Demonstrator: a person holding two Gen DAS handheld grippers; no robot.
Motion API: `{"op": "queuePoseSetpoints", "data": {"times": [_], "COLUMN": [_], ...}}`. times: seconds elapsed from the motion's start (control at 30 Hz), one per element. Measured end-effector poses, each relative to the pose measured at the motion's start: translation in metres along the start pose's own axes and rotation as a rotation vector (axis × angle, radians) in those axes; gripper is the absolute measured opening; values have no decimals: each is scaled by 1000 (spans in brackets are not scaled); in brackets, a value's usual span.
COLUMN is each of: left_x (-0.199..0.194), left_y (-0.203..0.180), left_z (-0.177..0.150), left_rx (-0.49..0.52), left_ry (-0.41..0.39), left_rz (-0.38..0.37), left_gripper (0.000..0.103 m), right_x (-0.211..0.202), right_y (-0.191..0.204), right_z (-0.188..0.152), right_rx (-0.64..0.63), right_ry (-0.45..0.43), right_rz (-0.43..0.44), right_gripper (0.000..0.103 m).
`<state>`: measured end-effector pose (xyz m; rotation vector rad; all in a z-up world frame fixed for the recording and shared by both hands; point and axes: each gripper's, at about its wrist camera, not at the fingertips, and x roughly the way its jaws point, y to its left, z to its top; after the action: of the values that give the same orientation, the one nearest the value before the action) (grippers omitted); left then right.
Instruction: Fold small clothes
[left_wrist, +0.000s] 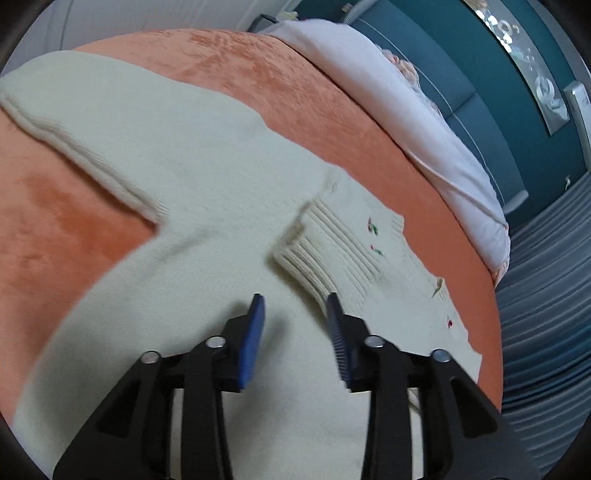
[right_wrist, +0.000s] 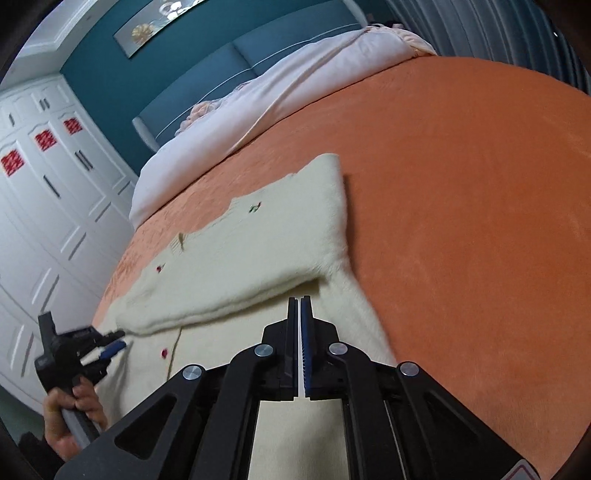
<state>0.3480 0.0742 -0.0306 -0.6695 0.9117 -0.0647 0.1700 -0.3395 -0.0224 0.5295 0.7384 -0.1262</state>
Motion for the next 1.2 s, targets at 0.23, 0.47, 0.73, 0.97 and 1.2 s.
{"op": "queuePoseSetpoints", "data": {"times": [0.23,0.47,0.73,0.97,1.2], "left_x": [-62,-73,-83,-104,-8], "left_y": [139,242,169,-105,-166], "left_z": [90,172,213,137,-32], "left_rx": [-257,-490,-332,236,419], "left_ry": [-195,-270,-289,-197,110], "left_rz": [248,326,215,-237,-145], "left_gripper": [78,67,9,12,66], "right_x": [-51,-67,-67,-66,-83], "right_y": [53,87,116,101,70], "right_z": [-81,-149,-145,-129,-112], "right_rx": [-214,-183,-212,-150,-113], "right_ry": [144,337,326,295,224], "right_rz": [44,88,91,85,26], "right_gripper": [8,18,28,31,35]}}
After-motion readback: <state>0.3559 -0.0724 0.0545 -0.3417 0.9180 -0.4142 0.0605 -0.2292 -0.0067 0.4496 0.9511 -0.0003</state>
